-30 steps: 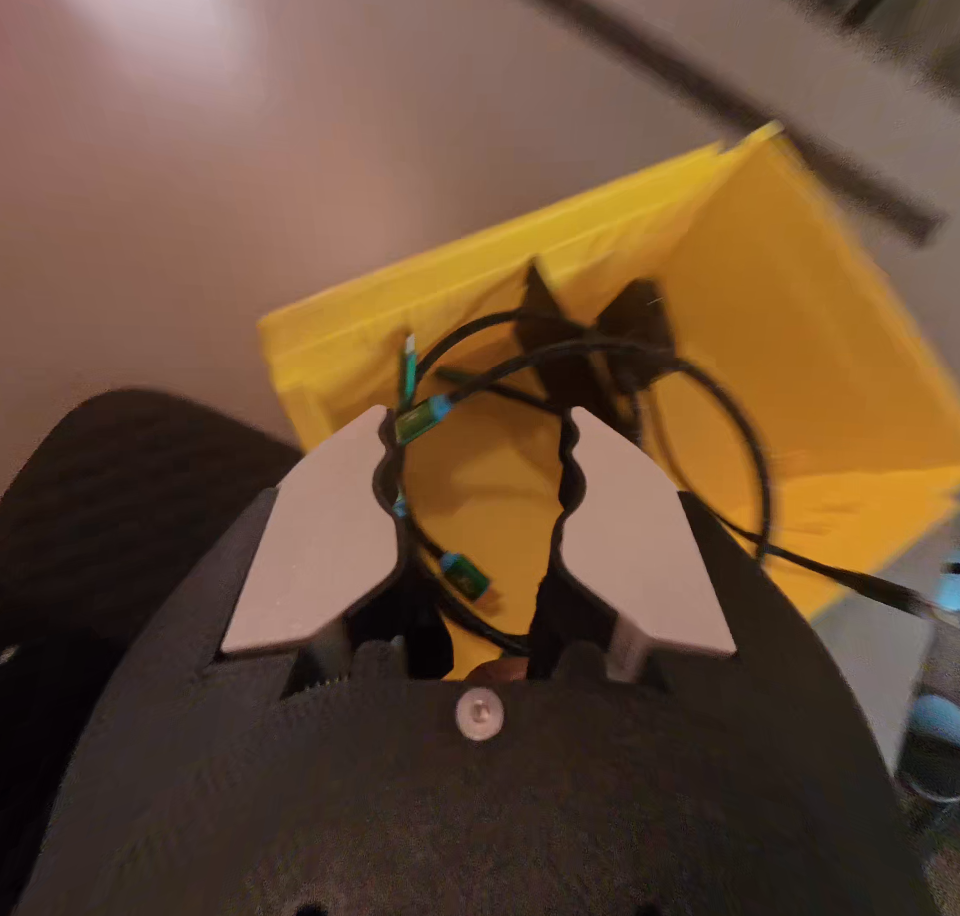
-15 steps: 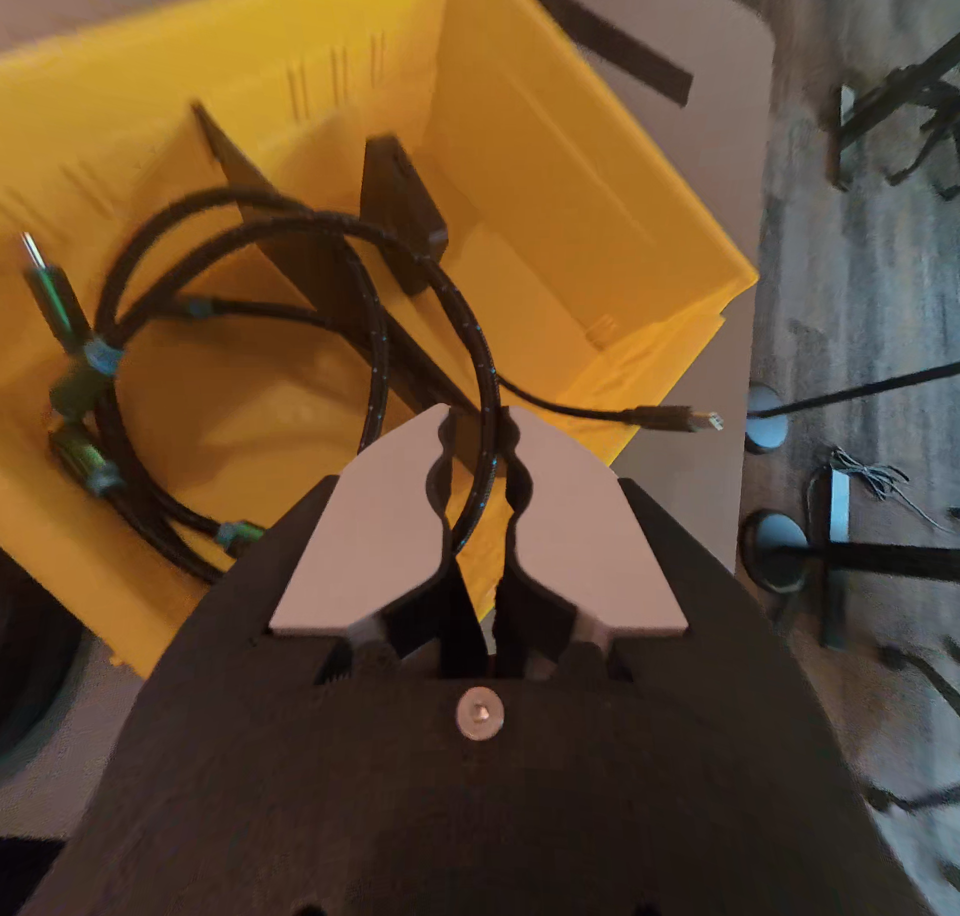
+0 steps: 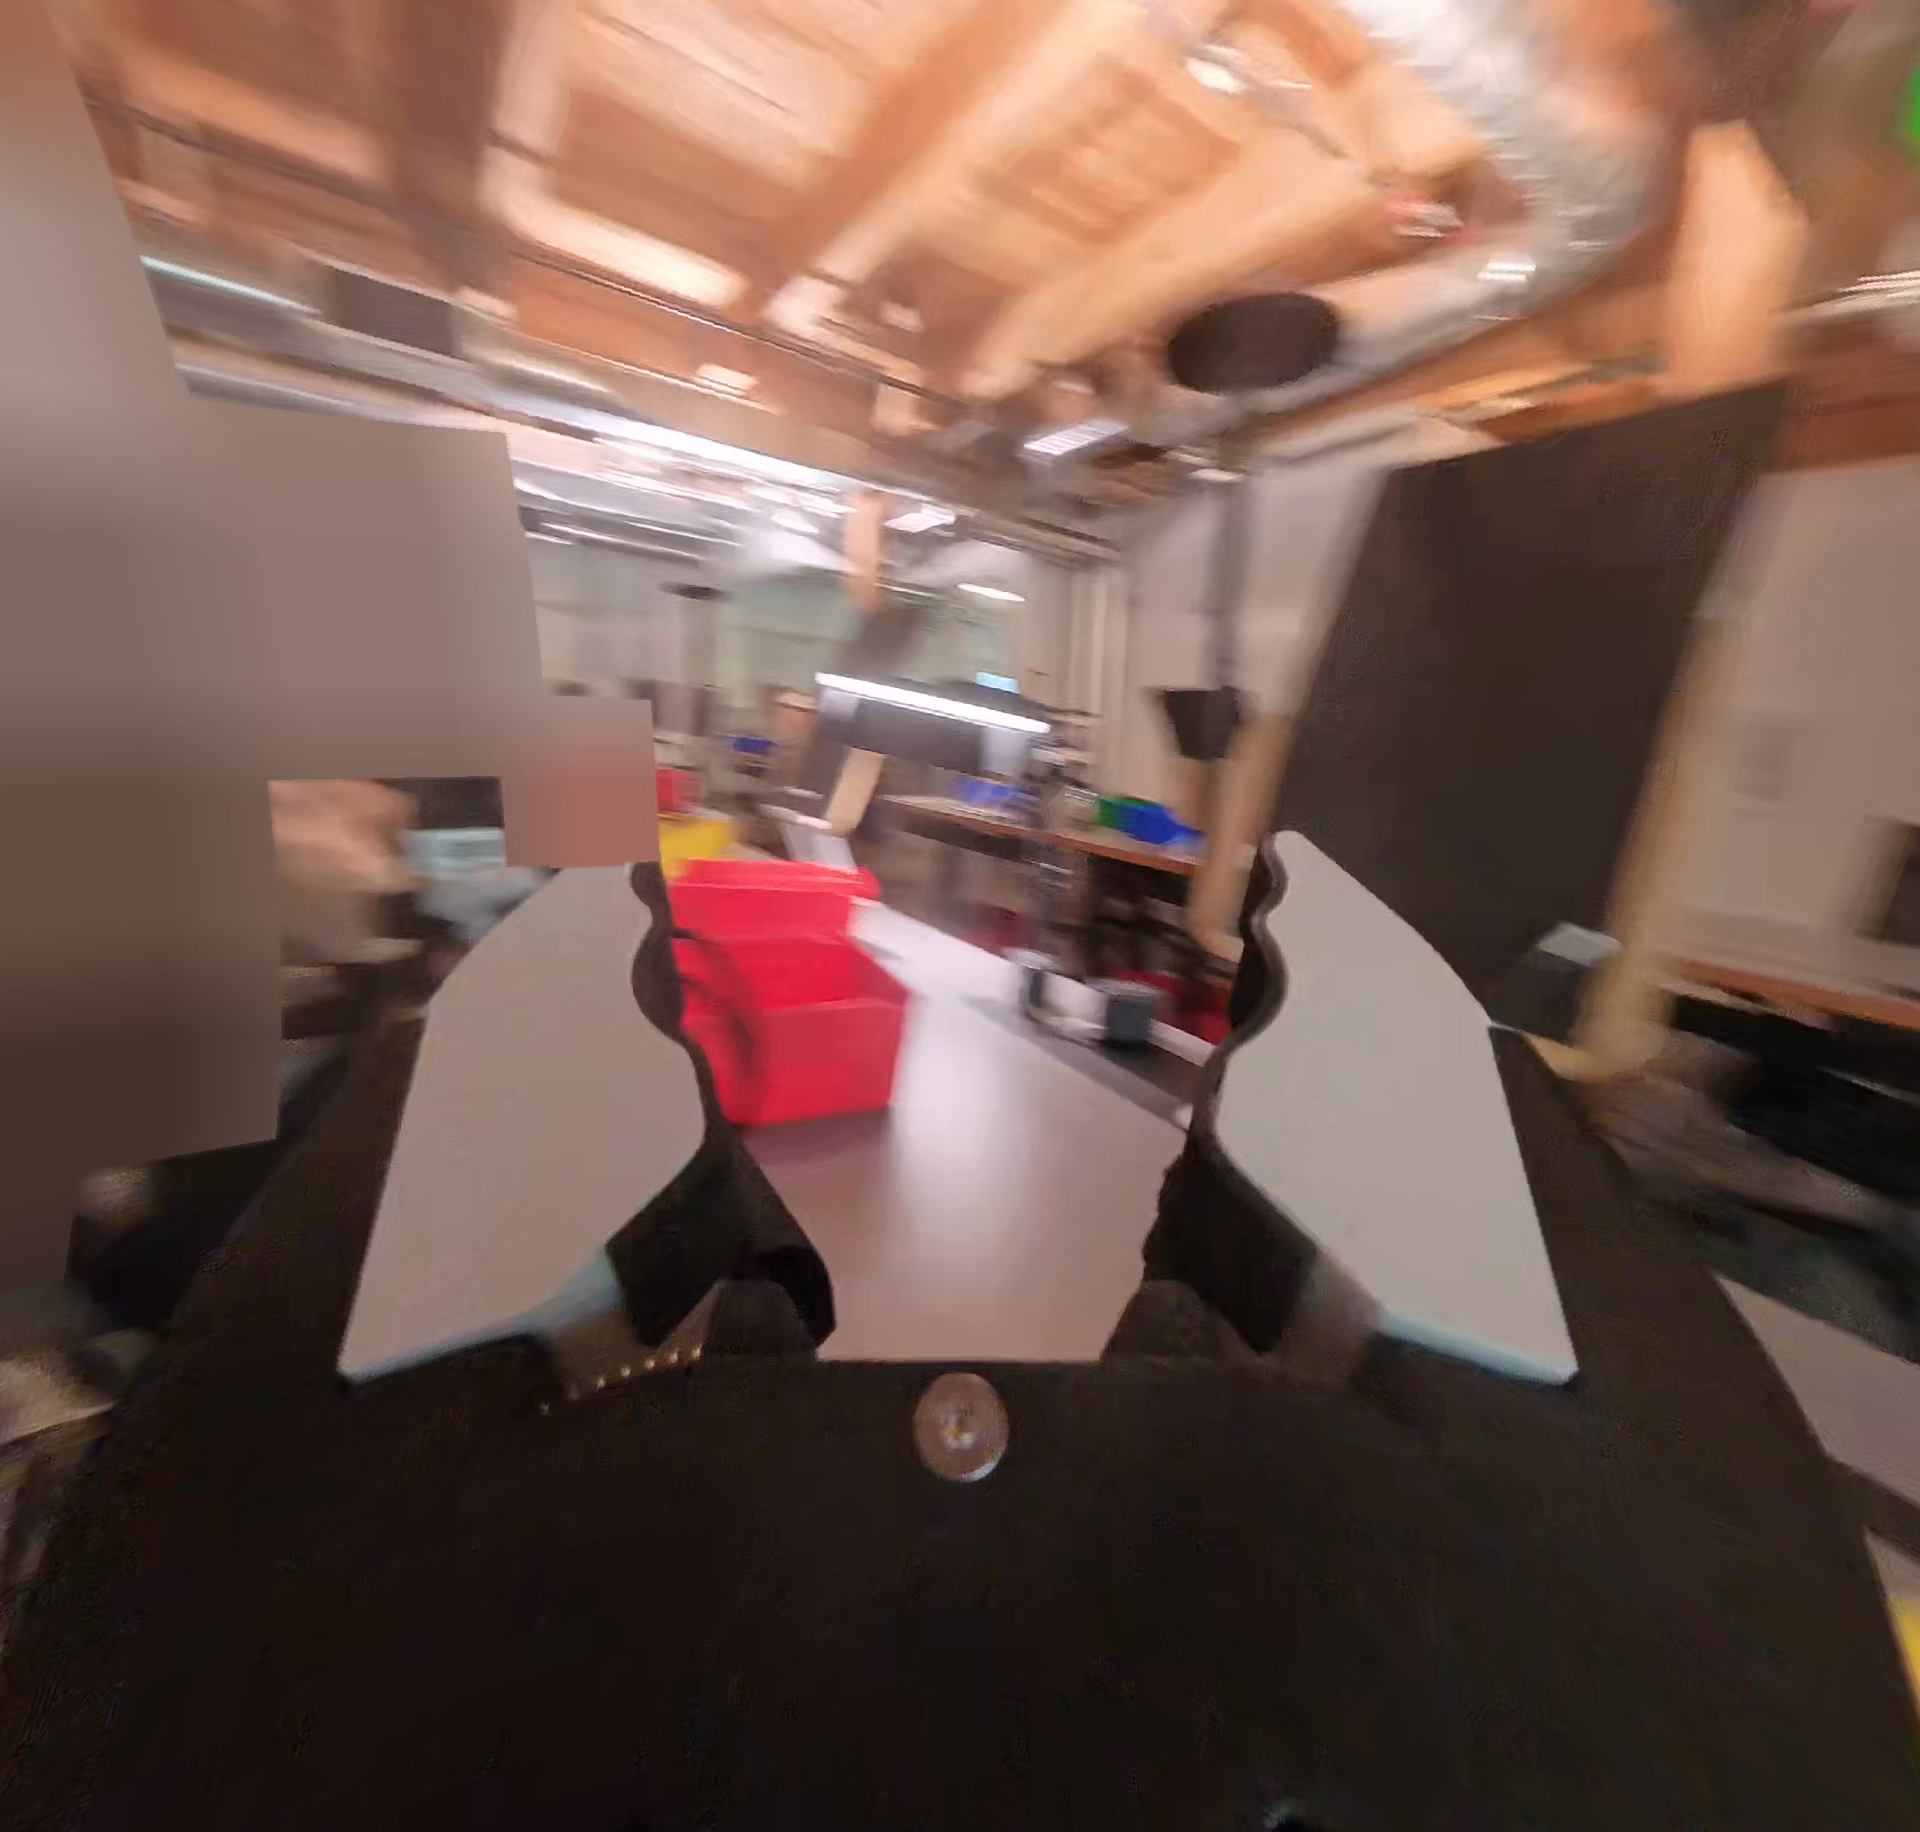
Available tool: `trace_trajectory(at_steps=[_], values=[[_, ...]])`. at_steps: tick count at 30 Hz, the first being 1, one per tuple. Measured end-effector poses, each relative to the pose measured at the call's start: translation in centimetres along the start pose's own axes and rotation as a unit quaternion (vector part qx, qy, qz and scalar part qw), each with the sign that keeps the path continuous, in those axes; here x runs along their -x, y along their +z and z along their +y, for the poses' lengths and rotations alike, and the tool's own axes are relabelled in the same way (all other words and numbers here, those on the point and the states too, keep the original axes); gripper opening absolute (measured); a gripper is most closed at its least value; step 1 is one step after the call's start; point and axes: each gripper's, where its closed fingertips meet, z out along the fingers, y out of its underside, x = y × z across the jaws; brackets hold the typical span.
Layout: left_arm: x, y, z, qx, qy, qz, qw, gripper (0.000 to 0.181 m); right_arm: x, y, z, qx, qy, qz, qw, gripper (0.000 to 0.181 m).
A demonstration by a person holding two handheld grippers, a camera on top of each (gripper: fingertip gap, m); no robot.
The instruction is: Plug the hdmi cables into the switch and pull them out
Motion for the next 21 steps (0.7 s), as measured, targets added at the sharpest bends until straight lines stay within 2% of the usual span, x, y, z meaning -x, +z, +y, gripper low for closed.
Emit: trace_trajectory(at_steps=[2,6,9,13,17,18,21], values=[[-0.8,0.6,1.6,0.046,0.003,0.023,0.999,0.023,4.6,1.6,0.7,0.004,0.003,-0.095,0.995,0.103],[-1.8,1.2,5.2,0.156,0.03,0.045,0.986,0.023,10.1,4.1,4.3,0.082,-0.013,-0.176,0.981,0.083],[-1.8,1.1,8.4,0.251,0.09,0.035,0.963,0.023,12.3,5.1,7.0,0.132,-0.041,-0.2,0.97,0.064],[-1.6,0.9,12.6,0.362,0.167,0.028,0.917,0.023,14.8,6.3,9.3,0.153,-0.043,-0.23,0.96,0.049],[-2.3,1.0,15.1,0.406,0.177,0.055,0.895,0.023,16.5,7.1,12.5,0.2,-0.056,-0.252,0.945,0.044],[-2.5,1.1,15.4,0.409,0.172,0.062,0.894,0.038,16.6,7.3,13.2,0.211,-0.066,-0.253,0.942,0.04],[-2.8,1.1,16.1,0.419,0.158,0.07,0.892,0.084,16.5,7.6,14.1,0.215,-0.112,-0.244,0.939,0.008]])
